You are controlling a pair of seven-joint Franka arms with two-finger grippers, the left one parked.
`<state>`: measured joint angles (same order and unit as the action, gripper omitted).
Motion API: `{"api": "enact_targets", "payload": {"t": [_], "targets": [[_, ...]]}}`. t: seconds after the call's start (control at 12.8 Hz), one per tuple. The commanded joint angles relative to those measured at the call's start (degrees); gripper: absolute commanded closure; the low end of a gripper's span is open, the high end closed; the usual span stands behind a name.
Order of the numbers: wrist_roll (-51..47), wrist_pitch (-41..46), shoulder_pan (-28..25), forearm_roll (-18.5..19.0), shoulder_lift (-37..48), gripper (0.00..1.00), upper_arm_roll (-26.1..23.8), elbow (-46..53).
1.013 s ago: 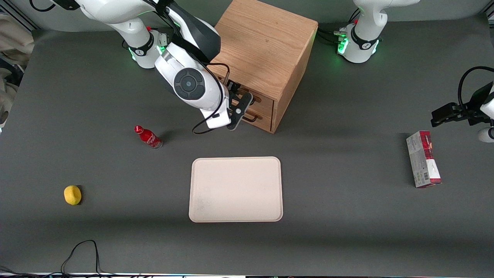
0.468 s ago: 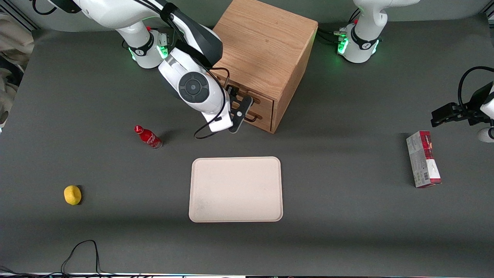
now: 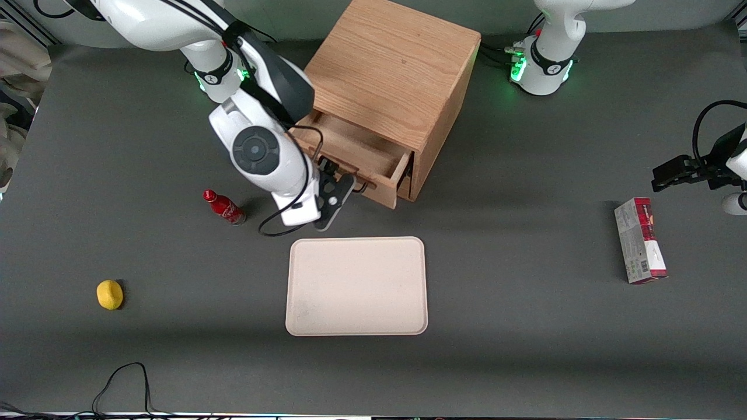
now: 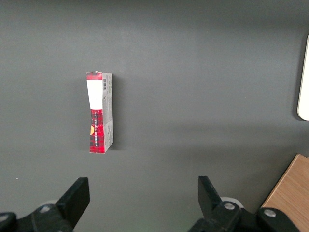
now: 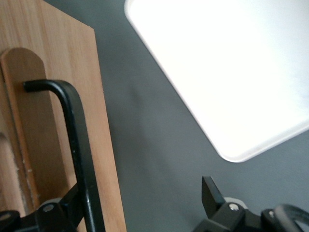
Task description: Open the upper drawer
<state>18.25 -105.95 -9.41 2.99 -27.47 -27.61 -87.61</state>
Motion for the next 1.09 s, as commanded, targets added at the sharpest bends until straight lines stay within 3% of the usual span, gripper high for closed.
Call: {"api": "enact_targets", "payload": {"t": [0.0,0.47,1.01], "targets": [[4.49,0.04,-0.35,0.71,-0.83,0.0,4.04,2.87],[4.78,0.13,-0.35,0.7,-4.52,0.0,9.06,9.81],[4.42,0.74,-0.35,0.27,-3.12,0.0,14.85,15.62]]}}
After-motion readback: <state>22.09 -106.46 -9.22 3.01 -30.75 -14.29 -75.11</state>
